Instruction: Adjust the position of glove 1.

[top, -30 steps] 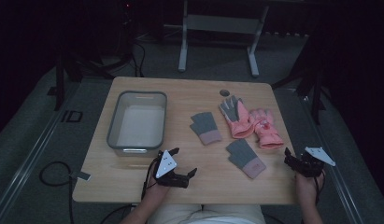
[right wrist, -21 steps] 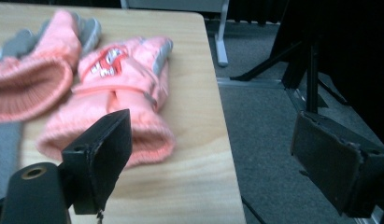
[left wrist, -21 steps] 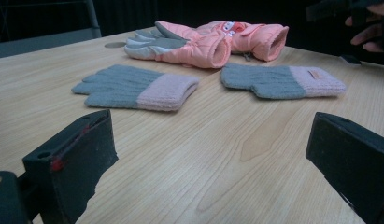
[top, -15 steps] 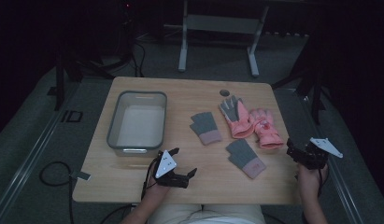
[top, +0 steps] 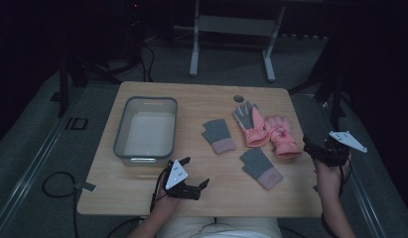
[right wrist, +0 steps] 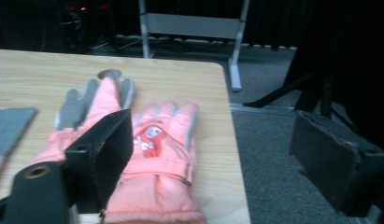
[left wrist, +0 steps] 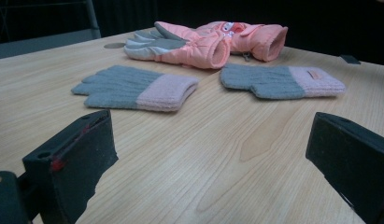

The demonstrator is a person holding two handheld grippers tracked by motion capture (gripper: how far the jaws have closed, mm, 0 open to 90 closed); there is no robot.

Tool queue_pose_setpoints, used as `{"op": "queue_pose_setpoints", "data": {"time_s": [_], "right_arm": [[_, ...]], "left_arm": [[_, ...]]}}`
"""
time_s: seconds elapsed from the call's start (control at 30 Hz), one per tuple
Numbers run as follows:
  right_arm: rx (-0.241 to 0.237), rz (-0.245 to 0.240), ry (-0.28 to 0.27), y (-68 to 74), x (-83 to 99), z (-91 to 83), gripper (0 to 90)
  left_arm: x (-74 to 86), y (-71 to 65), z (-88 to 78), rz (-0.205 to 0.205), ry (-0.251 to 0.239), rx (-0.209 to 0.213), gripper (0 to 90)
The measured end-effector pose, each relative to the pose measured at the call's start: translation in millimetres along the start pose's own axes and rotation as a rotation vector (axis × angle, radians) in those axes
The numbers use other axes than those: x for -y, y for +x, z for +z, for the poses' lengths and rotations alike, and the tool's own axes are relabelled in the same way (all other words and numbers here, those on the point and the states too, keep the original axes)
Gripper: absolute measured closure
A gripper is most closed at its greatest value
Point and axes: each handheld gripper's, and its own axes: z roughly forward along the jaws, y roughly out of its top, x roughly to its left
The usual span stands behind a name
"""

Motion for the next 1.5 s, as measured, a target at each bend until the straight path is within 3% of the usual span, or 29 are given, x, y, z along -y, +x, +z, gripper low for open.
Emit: {"op": "queue_pose_setpoints", "data": {"time_s": [0.13,0.3,0.43,0.7,0.97,1.0,1.07,1.13,1.2,1.3,1.33,1.5], "right_arm": [[-0.015,-0.008,-0.016,6.4,-13.0,0.5,16.0],[-0.11,-0.013,0.03,18.2,-27.4,7.7,17.3],[-0.167,-0.036,0.074,30.6,-32.2,16.1,15.0],[-0.226,-0.044,0.057,55.2,-41.6,22.8,12.0],[-0.339,-0.073,0.089,82.2,-47.1,30.8,11.1],[-0.375,-0.091,0.084,90.8,-47.1,33.8,13.9],[-0.394,-0.129,0.071,100.3,-46.5,35.7,15.1],[-0.411,-0.136,0.074,104.8,-46.3,37.4,17.0],[-0.459,-0.152,0.09,117.9,-45.1,43.4,21.9],[-0.493,-0.168,0.107,127.4,-43.5,48.4,24.8],[-0.515,-0.207,0.108,137.2,-40.5,53.1,30.2],[-0.561,-0.228,0.141,155.9,-34.7,65.5,35.2]], "left_arm": [[0.0,-0.3,0.1,0.001,0.002,0.002,1.1],[-0.1,-0.8,0.4,0.002,0.003,-0.001,1.2],[-0.1,-0.8,0.3,0.005,0.004,0.0,1.1],[-0.1,-0.9,0.3,0.005,0.003,0.002,1.1],[-0.1,-0.8,0.3,0.003,0.003,0.007,1.1],[-0.1,-1.0,0.3,0.004,0.004,0.008,1.1],[-0.1,-1.1,0.3,0.006,0.003,0.008,1.1],[-0.1,-1.1,0.3,0.005,0.004,0.008,1.1],[-0.2,-1.0,0.3,0.005,0.004,0.008,1.1],[-0.2,-0.9,0.3,0.005,0.004,0.009,1.1],[-0.2,-0.8,0.3,0.005,0.004,0.01,1.1],[-0.1,-1.0,0.3,0.006,0.004,0.011,1.1]]}}
